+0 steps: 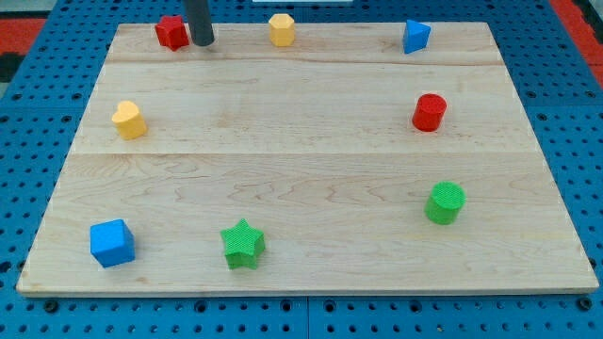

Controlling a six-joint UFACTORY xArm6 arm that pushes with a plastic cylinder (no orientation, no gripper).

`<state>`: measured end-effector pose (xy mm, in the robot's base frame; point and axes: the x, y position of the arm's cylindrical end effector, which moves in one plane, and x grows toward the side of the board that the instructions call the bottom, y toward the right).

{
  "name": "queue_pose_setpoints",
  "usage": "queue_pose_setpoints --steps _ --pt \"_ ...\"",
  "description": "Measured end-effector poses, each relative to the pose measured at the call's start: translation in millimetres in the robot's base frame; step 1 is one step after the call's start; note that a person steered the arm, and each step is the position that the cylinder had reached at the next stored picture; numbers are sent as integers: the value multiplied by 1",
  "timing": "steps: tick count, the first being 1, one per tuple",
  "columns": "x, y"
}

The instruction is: Move the yellow hexagon to the left of the blue triangle

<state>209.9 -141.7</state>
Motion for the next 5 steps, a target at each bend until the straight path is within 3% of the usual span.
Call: queue_pose_setpoints --steps 1,2,5 --pt "-19 26" --pt "-18 82" --pt "-12 172"
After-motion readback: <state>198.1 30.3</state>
